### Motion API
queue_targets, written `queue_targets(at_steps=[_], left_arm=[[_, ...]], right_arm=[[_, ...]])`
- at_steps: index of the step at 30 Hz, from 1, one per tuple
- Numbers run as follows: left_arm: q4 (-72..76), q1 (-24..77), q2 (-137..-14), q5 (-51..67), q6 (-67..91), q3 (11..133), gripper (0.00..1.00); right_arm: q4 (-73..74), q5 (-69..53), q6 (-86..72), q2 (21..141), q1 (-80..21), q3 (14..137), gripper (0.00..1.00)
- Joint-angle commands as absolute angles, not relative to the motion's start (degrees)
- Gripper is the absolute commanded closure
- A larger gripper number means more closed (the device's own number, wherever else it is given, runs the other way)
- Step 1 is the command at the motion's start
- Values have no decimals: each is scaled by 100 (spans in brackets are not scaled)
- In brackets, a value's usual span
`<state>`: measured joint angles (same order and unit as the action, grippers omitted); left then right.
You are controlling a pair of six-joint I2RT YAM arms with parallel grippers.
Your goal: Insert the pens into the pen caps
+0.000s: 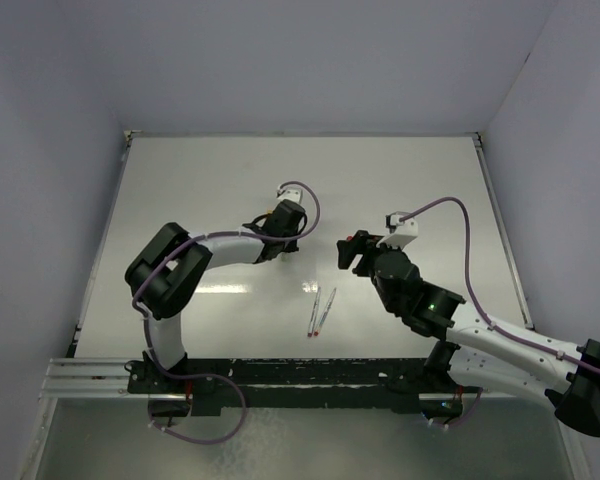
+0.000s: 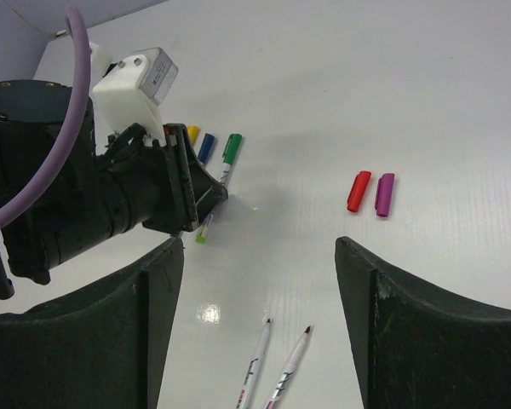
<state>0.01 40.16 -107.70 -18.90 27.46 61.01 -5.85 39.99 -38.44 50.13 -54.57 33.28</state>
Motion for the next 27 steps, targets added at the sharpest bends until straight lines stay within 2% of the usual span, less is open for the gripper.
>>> queue_targets(at_steps=[1,8,20,23,27], left_arm=[[-97,3983,-10607,-1781,2786,6344,70],[-132,3987,-9971,-1576,2585,6463,61],[128,4083,-8448,-883,2732,5620,55],[253,4421,-7877,-763,2729,4821,56],[-93,5115,-7541,-1130,2846,4431,55]], right_arm=[[-648,4157,-3946,4952,-5440,3325,27],[-736,4154,-3923,5047,-5440,3317,27],[-635,4550,-4116,5104,-5440,3283,26],[-112,4765,-4525,5161,-5226,3345,27],[236,4185,-4838,5142,-4486,3322,28]])
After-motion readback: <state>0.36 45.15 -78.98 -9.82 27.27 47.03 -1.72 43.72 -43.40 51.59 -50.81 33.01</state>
